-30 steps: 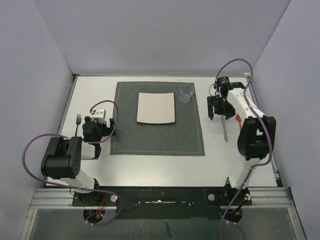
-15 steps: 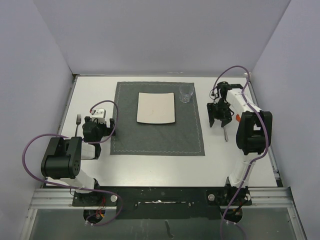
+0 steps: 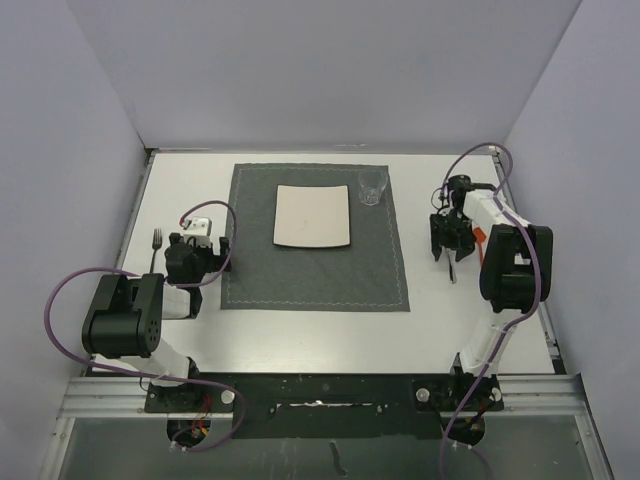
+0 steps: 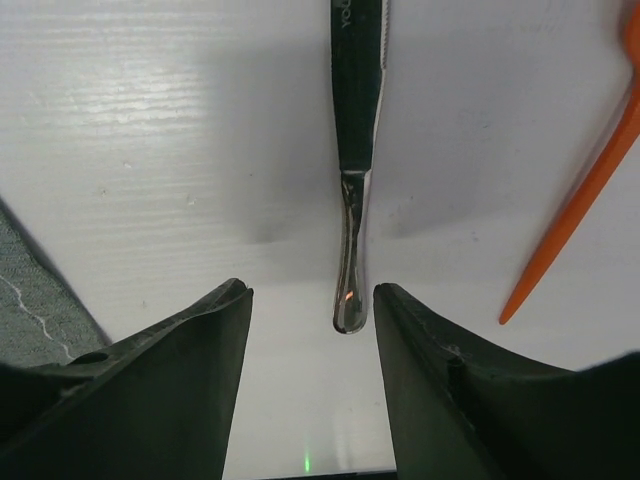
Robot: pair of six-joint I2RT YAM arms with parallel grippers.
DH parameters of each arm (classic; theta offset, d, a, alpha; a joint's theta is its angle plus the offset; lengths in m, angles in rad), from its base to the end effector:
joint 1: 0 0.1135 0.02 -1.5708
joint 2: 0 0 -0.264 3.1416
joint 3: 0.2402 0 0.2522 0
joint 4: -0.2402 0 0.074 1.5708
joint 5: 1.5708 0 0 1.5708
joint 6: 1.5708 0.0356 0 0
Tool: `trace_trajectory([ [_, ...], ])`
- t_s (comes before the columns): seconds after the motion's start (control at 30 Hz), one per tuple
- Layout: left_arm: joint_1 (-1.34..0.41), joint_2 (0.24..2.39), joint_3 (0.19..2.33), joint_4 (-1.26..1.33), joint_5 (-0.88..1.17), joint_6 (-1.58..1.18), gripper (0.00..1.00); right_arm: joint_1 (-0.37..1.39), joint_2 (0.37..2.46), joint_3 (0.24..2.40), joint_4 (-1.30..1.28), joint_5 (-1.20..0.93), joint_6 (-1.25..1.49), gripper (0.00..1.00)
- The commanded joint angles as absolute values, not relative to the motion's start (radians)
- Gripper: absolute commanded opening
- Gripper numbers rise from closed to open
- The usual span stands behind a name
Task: Set the dinner table for one person
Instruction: Pick up the knife at the center of the board.
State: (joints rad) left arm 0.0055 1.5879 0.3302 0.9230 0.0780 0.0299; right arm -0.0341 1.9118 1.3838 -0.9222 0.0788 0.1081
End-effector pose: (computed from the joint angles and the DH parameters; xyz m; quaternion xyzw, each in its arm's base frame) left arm 0.2605 -0.0013 0.1269 0.0325 0.8141 -0.0215 0.5795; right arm 0.3630 -0.0152 0.1820 0.0732 0.9947 -0.0371 0.0616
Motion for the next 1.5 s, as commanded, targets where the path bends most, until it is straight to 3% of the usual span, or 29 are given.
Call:
trace_trajectory([
  [0.0,0.008,1.604,0.356,0.962,0.072,0.02,0.98,-0.057,1.884,1.388,-0.844,0.104,0.088,0.52],
  [1.47,0.008,1.605,0.356,0.963,0.072,0.019,0.98,-0.112,1.955,1.297,-0.747,0.026,0.055,0.35],
])
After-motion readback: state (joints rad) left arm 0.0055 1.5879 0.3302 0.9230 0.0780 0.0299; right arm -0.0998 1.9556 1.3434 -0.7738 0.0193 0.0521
